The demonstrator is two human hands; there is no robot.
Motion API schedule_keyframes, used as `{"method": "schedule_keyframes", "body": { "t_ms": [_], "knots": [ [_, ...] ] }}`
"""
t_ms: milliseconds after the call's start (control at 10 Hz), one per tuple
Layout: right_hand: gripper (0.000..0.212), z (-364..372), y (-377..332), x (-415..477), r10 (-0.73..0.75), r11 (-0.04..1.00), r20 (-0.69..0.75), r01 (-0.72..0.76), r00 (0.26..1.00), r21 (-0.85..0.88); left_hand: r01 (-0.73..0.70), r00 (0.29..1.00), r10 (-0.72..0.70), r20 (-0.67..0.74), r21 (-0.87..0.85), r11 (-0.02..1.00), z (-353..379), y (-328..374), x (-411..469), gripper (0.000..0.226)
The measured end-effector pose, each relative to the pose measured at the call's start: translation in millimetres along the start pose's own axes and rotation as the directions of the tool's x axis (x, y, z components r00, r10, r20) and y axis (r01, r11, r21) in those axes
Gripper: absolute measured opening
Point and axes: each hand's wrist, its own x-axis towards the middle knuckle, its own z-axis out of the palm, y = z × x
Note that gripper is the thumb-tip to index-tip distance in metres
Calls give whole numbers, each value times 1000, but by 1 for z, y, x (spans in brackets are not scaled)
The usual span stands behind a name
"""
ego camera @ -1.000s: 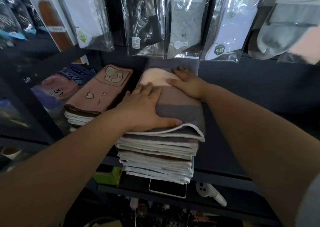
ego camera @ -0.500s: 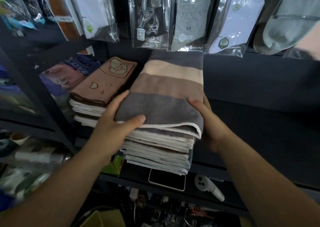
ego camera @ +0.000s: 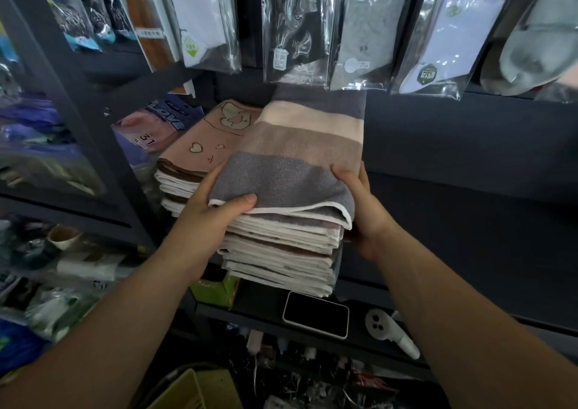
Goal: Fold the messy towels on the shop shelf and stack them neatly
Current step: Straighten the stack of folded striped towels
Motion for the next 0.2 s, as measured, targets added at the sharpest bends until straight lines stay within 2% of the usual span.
{"method": "schedule_keyframes", "body": {
  "t_ms": [100, 200],
  "knots": [
    [71, 1, 0, -4, 46, 998, -24, -47, 999, -30, 1, 1000, -1, 1, 12, 1000, 1, -4, 1, 60],
    [85, -8, -3, -8, 15, 998, -89, -21, 996, -61, -50, 997, 53, -55, 65, 997, 1, 0, -3, 66]
  ]
}}
